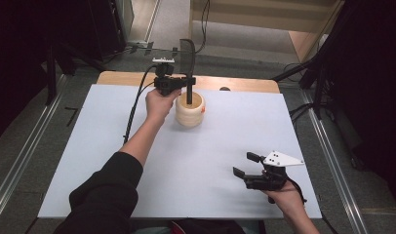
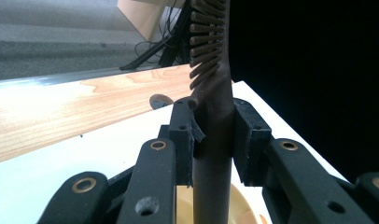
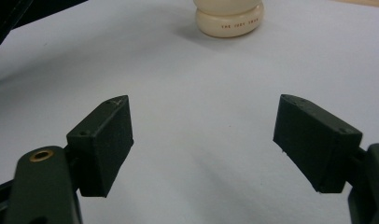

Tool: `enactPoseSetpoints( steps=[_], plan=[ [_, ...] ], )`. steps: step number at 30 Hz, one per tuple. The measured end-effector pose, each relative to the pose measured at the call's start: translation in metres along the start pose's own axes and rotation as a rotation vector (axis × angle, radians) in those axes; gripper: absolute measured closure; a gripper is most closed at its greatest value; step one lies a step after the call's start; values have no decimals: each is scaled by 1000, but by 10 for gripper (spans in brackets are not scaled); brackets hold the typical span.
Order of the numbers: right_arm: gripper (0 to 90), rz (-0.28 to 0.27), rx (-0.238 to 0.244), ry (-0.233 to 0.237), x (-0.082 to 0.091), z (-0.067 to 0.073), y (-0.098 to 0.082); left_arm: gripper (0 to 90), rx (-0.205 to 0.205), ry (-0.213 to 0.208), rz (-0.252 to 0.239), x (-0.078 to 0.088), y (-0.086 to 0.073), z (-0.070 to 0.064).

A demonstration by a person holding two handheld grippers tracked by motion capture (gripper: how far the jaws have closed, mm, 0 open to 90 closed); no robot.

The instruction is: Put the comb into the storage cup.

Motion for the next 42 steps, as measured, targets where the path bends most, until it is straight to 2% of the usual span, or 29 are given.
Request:
enactPoseSetpoints(
  steps=[7,10,17,21,29,35,39,42],
  plan=[
    [179,0,-3,1,0,0,0,725,-22,8,25,-6,-7,0],
    [179,-2,-4,-2,1,-1,0,724,-12,7,9,-7,-11,1],
    [179,-1,-1,2,1,0,0,724,-6,-6,11,-8,-22,2],
    [179,1,-3,3,1,0,0,724,-25,-10,18,-9,-26,1],
    [179,1,-2,5,0,1,0,723,-21,-5,-8,-8,-33,2],
    [179,2,-2,5,0,1,0,722,-58,-13,-3,-7,-37,1],
    [180,4,-1,4,0,1,0,717,-50,-22,3,-7,-38,2],
    [180,4,0,4,-1,1,0,718,-70,-26,8,-7,-39,1]
  ],
)
Point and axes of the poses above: each handheld gripper's, and its own axes: x roughly backward along the jaws, y roughly out of its top, z roughly to its left, the point moved 2 cm from there along -x, roughly forward along the jaws, and after that the axes turned 15 degrees about -x, right-handed, at the moved point
